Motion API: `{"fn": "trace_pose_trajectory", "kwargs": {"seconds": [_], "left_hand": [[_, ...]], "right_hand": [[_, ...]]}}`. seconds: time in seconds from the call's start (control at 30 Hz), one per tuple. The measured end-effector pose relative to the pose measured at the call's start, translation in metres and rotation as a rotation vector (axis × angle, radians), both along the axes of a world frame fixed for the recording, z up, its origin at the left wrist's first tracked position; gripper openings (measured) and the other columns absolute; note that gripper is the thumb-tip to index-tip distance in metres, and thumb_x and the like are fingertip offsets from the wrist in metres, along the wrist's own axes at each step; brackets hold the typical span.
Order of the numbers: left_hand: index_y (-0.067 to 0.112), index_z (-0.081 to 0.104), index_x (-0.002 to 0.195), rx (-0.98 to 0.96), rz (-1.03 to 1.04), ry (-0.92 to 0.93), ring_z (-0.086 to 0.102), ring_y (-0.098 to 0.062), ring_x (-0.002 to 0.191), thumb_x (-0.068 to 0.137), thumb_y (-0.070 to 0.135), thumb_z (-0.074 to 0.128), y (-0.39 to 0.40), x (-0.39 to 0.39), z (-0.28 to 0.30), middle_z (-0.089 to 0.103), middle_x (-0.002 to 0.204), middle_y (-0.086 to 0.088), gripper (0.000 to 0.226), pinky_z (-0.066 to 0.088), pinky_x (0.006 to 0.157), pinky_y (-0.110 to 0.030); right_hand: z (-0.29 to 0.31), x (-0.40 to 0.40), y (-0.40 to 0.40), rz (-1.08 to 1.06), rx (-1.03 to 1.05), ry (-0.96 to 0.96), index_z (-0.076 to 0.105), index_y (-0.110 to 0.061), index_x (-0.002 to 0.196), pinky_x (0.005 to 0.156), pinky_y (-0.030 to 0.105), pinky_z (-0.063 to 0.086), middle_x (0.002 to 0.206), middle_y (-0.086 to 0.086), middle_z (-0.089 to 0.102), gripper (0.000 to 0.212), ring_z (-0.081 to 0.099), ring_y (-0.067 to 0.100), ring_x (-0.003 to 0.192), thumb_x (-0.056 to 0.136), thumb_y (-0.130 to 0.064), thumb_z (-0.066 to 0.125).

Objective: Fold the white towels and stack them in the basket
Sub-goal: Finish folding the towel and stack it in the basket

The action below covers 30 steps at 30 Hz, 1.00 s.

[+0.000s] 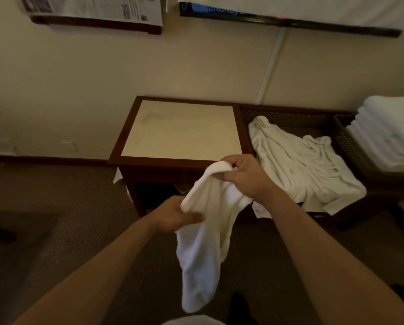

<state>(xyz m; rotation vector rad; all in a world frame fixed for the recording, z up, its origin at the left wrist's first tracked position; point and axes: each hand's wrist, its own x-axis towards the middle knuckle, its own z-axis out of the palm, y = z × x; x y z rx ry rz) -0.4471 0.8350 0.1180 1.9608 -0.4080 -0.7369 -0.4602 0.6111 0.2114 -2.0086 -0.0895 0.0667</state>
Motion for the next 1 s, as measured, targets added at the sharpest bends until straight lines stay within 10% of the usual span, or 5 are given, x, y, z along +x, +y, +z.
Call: {"fn": "trace_pose_trajectory", "kwargs": {"seconds": [0.23,0.37,0.57,0.83,1.0], "left_hand": [[0.024,0.074,0.094,0.442,-0.004,-0.119,0.067,-0.010,0.079,0.063,0.103,0.031,0.071,-0.008,-0.080,0.071,0.088,0.005,0.095,0.056,0.077,-0.038],[0.032,0.069,0.085,0.218,0.005,-0.308,0.062,-0.003,0.073,0.091,0.060,0.061,0.021,-0.002,-0.025,0.067,0.081,0.008,0.030,0.053,0.068,-0.031],[0.024,0.061,0.081,0.018,0.009,-0.430,0.058,-0.010,0.070,0.078,0.059,0.074,-0.016,0.014,0.040,0.062,0.077,0.005,0.038,0.047,0.063,-0.029],[0.038,0.053,0.099,0.711,-0.172,-0.298,0.055,-0.014,0.092,0.084,0.074,0.057,0.064,-0.006,-0.070,0.055,0.092,0.015,0.039,0.047,0.089,-0.041],[0.027,0.068,0.086,0.450,0.096,-0.142,0.066,-0.009,0.080,0.098,0.029,0.060,0.103,-0.014,-0.086,0.071,0.086,0.005,0.015,0.055,0.085,-0.045]], "right_hand": [[-0.024,-0.002,-0.050,-0.481,-0.191,0.066,0.060,-0.018,0.132,0.089,0.031,0.044,0.118,0.001,0.066,0.047,0.062,0.022,0.112,0.089,-0.030,0.075],[-0.054,-0.014,-0.013,0.106,-0.474,0.247,0.000,-0.045,0.158,0.100,0.039,0.050,0.144,0.006,0.055,0.123,0.058,0.024,0.123,0.072,-0.040,0.087],[-0.061,-0.003,0.031,0.147,-0.218,0.067,0.073,-0.018,0.102,0.072,0.035,0.056,0.093,-0.006,0.072,0.014,0.068,0.010,0.085,0.088,-0.016,0.072],[-0.018,-0.006,-0.008,-0.068,0.243,-0.044,0.074,-0.022,0.095,0.079,0.021,0.056,0.089,-0.011,0.077,0.034,0.072,0.006,0.091,0.090,0.009,0.064],[-0.032,-0.020,-0.034,-0.206,0.168,0.012,0.072,-0.029,0.094,0.074,0.015,0.053,0.091,-0.014,0.073,0.037,0.070,-0.004,0.084,0.092,0.007,0.061]]}}
